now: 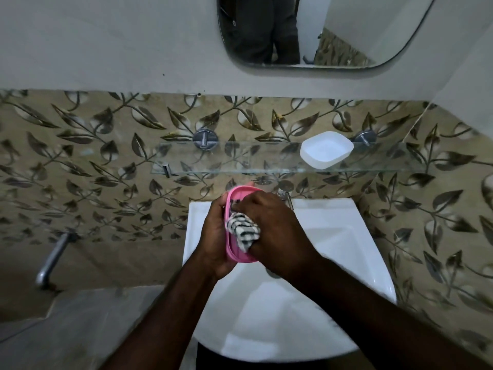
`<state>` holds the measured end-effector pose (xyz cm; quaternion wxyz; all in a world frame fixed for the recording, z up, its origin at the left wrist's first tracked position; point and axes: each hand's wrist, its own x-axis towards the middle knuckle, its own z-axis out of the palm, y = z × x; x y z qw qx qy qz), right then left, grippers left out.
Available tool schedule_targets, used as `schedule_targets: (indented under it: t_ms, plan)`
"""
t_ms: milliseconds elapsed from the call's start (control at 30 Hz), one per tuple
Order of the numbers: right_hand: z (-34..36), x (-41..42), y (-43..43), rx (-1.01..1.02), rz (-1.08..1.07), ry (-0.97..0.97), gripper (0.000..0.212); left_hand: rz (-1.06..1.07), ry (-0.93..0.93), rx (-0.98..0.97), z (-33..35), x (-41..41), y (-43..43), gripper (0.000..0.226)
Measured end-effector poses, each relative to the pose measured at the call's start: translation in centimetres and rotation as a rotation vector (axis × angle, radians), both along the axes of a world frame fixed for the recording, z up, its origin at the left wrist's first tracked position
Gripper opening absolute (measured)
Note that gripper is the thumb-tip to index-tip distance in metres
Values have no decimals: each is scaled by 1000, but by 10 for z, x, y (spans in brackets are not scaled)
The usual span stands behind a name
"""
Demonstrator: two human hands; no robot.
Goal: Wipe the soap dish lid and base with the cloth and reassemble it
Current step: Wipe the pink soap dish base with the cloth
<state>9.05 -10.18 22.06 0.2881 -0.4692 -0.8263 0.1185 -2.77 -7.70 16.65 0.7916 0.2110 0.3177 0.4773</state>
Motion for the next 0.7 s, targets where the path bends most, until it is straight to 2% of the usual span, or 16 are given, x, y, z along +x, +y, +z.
schedule_targets:
  t_ms: [67, 133, 200, 233, 300, 333, 400, 433, 533, 600, 700]
  plan:
    - [-2, 10, 6, -31, 142, -108, 28, -21, -17, -17, -3, -3, 2, 61]
    - [-1, 17, 9, -109, 163, -39, 23, -1, -13, -60, -5, -2, 1, 57]
    - [2, 17, 9, -142, -19, 172, 27, 24, -30, -47, -5, 2, 2, 67]
    - [3, 14, 9, -103, -148, 235, 29, 26, -48, -42, -4, 6, 1, 63]
    - [3, 5, 11, 1, -272, 231, 29, 15, -70, -15, 1, 9, 2, 50]
    - [2, 0, 10, 18, -241, 221, 29, 4, -62, 12, 2, 10, 2, 54]
    - [1, -4, 7, -9, -53, 195, 28, 14, -41, 16, 2, 6, 6, 64]
    - [0, -2, 7, -9, 54, 149, 29, 19, -29, -5, 2, 4, 6, 62]
    - [-5, 14, 7, -29, 198, -109, 30, 15, -25, -87, -2, 1, 3, 58]
    - [-6, 19, 6, -96, 102, -55, 27, 10, -28, -119, 0, 3, -1, 64]
    - [0, 14, 7, -123, -266, 159, 28, -9, -57, -71, 8, 10, -3, 59]
